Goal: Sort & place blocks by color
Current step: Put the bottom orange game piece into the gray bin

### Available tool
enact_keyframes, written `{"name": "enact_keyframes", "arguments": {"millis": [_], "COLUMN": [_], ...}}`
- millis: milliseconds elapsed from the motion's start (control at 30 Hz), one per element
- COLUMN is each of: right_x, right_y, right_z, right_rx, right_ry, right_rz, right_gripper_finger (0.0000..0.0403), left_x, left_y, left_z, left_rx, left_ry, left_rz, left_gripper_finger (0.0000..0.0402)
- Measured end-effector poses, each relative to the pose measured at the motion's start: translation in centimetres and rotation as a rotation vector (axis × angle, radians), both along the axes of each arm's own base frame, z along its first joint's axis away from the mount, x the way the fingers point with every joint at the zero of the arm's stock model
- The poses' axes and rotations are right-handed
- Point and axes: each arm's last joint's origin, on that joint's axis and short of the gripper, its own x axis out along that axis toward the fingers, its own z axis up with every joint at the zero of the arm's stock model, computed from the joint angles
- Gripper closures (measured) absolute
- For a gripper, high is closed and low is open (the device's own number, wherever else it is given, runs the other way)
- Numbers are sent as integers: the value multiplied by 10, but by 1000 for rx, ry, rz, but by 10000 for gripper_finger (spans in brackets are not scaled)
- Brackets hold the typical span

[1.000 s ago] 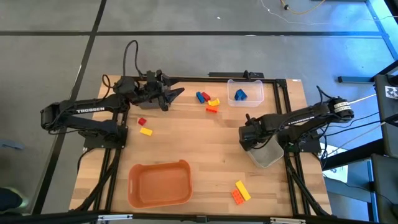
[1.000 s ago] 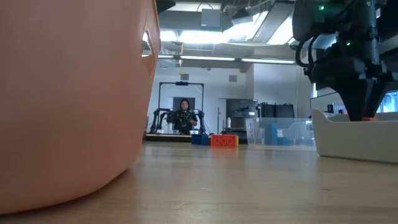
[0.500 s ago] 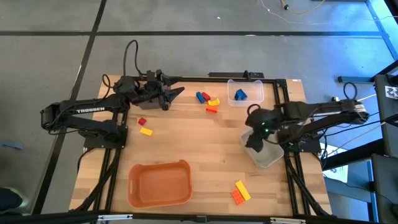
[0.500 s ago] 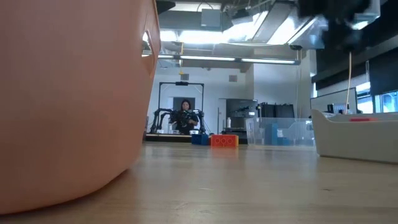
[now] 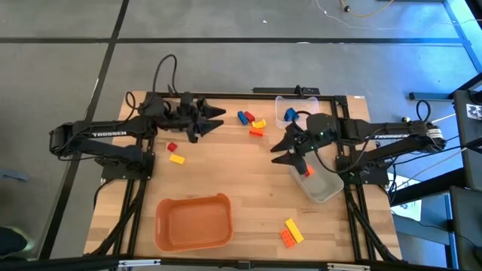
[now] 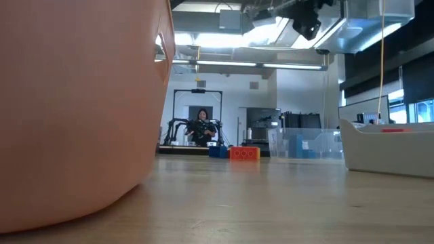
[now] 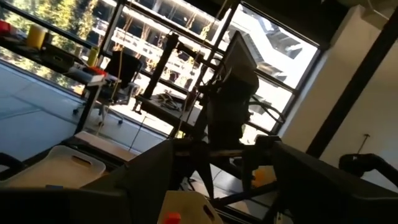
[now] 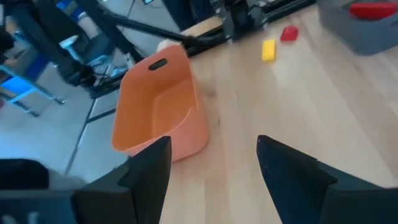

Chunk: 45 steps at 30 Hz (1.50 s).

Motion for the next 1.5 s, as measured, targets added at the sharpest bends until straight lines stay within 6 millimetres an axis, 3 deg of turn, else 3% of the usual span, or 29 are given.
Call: {"name": "enact_keyframes", "arguments": {"millis": [133,233,367,633,867,1033,1200,1333,1500], "right_x": [-1,-1,1,17,44,60,71,74,71], "right_y": [-1,9,41,119,176,205,224,227,224], "right_z": [-3,-7,-16,-47,-79,-107,-136,-153,-158], "right_rx": [129,280,420,537,491,418,366,341,307], "right_ry": [50,141,299,649,946,1107,1191,1242,1282], "right_rz": [100,135,142,-53,-181,-271,-328,-383,-467], "right_gripper_finger": [166,166,166,166,166,166,166,166,166], "left_x": [1,1,0,-2,-5,-6,-7,-7,-7], "left_y": [-1,0,3,11,21,25,26,26,26], "left_z": [-1,-1,-2,-2,-2,-2,-2,-2,-2], "left_rx": [9,4,59,186,238,248,245,246,246], "left_ry": [5,8,20,39,59,63,64,64,64], "left_rz": [72,115,147,219,275,304,314,314,314], "left_gripper_finger": [136,136,136,136,136,136,136,136,136]}}
